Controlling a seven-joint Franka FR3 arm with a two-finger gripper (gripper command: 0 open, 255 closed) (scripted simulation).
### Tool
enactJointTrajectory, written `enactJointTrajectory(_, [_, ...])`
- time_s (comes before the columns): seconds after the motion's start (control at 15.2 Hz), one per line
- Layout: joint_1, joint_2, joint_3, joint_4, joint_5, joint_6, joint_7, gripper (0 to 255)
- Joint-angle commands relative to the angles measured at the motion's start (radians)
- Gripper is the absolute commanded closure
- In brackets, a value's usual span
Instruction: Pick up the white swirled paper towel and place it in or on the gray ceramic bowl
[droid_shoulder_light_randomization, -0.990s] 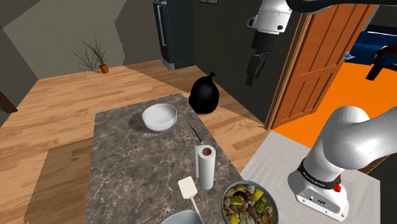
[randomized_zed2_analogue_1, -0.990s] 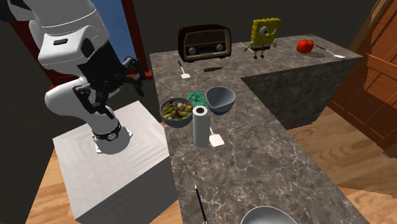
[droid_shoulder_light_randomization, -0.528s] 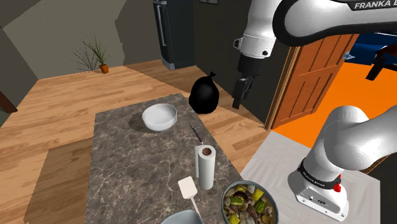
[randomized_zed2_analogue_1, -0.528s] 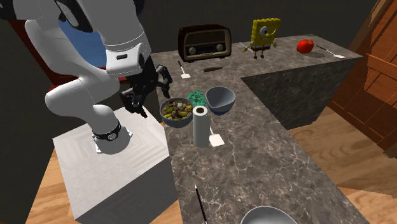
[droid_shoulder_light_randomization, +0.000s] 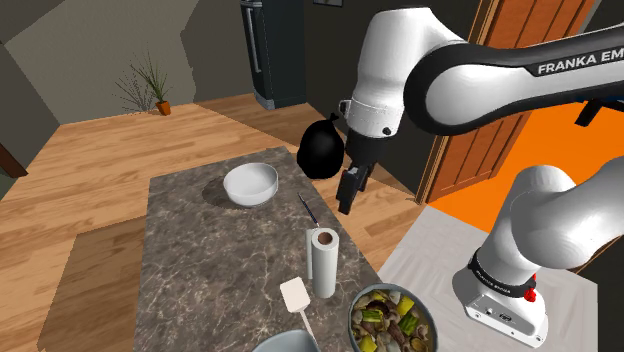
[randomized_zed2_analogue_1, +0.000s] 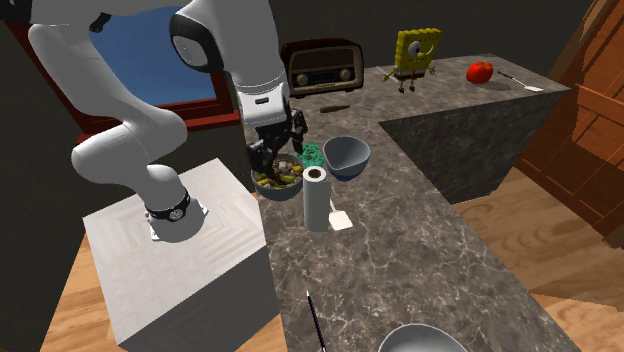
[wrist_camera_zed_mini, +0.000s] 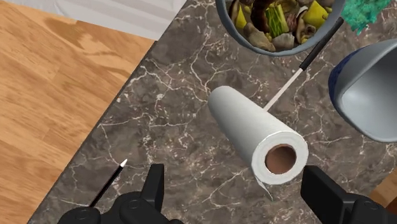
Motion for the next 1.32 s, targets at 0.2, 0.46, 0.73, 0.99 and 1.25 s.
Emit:
enactJointTrajectory(0.2, [0.030, 0.096, 0.116, -0.010, 0.041, 0.136, 0.074, 0])
enactJointTrajectory(0.46, [0.033, 0.144, 0.156, -0.029, 0.052, 0.209, 0.090, 0])
enactJointTrajectory(0.73, [0.033, 0.180, 0.177, -0.056, 0.059, 0.273, 0.091, 0])
enactJointTrajectory(0.99, [0.032, 0.186, 0.180, -0.060, 0.060, 0.283, 0.091, 0])
enactJointTrajectory(1.25, [0.032, 0.186, 0.180, -0.060, 0.060, 0.283, 0.091, 0])
